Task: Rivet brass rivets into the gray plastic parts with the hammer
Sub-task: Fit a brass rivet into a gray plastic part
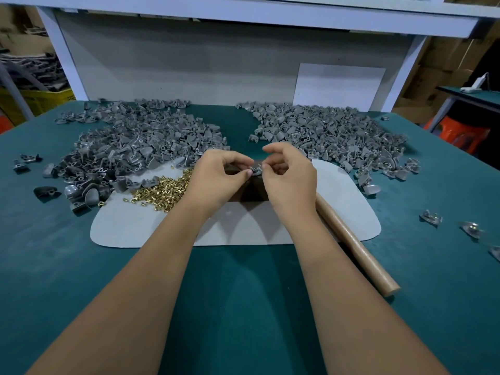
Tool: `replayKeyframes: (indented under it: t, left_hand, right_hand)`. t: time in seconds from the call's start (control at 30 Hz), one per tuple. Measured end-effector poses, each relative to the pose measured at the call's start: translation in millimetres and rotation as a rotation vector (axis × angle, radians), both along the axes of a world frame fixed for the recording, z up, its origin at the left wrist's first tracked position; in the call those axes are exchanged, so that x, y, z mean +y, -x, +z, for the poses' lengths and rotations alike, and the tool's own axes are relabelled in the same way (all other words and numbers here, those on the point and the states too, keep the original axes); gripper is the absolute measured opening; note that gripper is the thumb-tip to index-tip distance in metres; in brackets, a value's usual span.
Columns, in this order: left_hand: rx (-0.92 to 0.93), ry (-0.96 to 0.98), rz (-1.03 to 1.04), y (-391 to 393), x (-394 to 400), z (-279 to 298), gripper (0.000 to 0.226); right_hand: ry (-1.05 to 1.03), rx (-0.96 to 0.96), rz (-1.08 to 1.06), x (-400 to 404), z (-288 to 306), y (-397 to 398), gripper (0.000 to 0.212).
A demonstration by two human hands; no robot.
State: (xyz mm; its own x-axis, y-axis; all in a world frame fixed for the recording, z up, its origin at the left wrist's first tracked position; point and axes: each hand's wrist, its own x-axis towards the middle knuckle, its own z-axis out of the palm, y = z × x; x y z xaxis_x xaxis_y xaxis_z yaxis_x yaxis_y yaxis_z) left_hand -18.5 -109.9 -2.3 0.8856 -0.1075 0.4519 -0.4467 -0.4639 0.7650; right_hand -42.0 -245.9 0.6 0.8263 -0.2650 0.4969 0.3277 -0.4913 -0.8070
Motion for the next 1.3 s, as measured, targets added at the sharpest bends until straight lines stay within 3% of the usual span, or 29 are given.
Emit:
replayKeyframes:
  t: [0.6, 1.3]
  left_hand:
    - [-0.065, -0.100, 0.030, -8, 1, -3, 0.010]
    - [-0.062, -0.084, 0.012, -9, 0, -4, 0.009]
  right_hand:
    - [0.025, 0.000, 0.057, -2, -6, -9, 0.048]
    - [0.093, 0.030, 0.115, -5, 2, -17, 0.045]
